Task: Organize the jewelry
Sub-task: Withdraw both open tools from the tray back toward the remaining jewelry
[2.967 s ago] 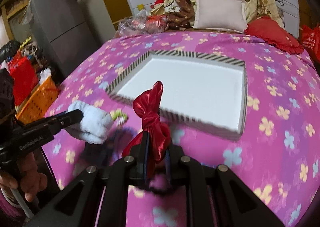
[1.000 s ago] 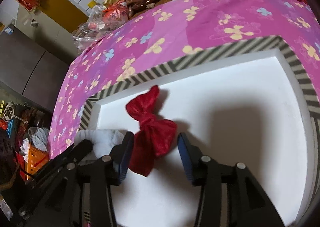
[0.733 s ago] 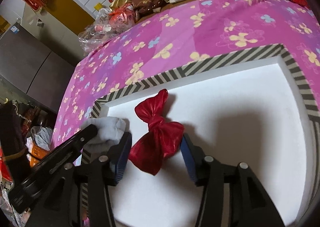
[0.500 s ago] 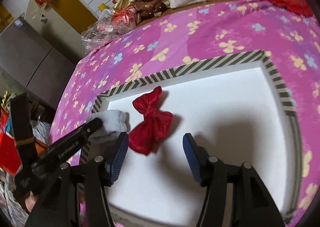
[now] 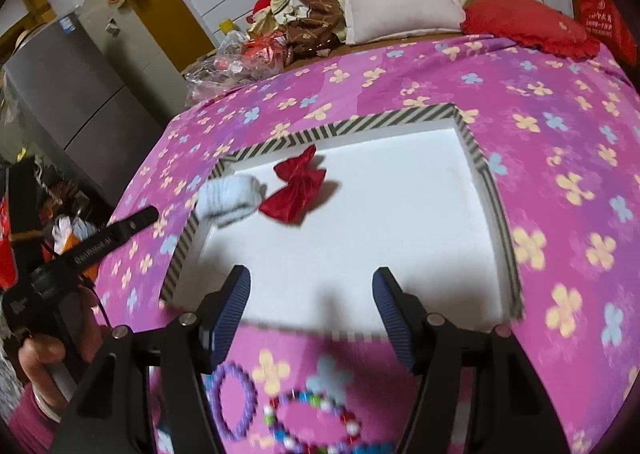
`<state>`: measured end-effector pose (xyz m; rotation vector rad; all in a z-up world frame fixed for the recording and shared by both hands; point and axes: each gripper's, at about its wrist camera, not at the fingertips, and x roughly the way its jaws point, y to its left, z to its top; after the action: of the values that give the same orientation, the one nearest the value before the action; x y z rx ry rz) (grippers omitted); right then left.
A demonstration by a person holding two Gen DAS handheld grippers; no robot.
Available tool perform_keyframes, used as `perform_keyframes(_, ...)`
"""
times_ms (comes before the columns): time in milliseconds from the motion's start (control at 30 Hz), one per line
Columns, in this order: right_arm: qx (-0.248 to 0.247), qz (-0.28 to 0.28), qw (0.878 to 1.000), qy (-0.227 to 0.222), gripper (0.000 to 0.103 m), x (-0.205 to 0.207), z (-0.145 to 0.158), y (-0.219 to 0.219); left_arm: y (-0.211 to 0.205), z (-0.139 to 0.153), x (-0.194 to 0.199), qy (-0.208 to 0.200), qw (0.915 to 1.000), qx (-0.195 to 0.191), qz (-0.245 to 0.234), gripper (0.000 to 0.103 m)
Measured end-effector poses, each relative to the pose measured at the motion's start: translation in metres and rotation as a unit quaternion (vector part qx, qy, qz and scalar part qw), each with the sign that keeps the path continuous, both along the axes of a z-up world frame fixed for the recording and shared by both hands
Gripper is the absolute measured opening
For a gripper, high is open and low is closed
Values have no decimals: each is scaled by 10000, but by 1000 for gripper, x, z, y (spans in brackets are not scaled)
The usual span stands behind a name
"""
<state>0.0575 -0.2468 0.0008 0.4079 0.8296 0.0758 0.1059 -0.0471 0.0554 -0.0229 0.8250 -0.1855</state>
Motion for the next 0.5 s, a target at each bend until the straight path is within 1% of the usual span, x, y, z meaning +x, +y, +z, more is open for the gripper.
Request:
perform_keyframes(133,-150,74,9998,-52,69,-34,4,7,3,5,-31,-117,9999,-20,-55,36)
perform_keyframes(200,-266,109,9995,-98,73,-48,6,9,3,6,-47,-157,9998,-1,-80,36)
perform_keyframes(267,-374,131,9991,-143,74,-60,9,13,3,7,-62,-198,9998,28,-88,36)
perform_keyframes(500,-524,299,9981,-144,75,-100,7,28,4,6,-109,-242,9996,115,-118,36)
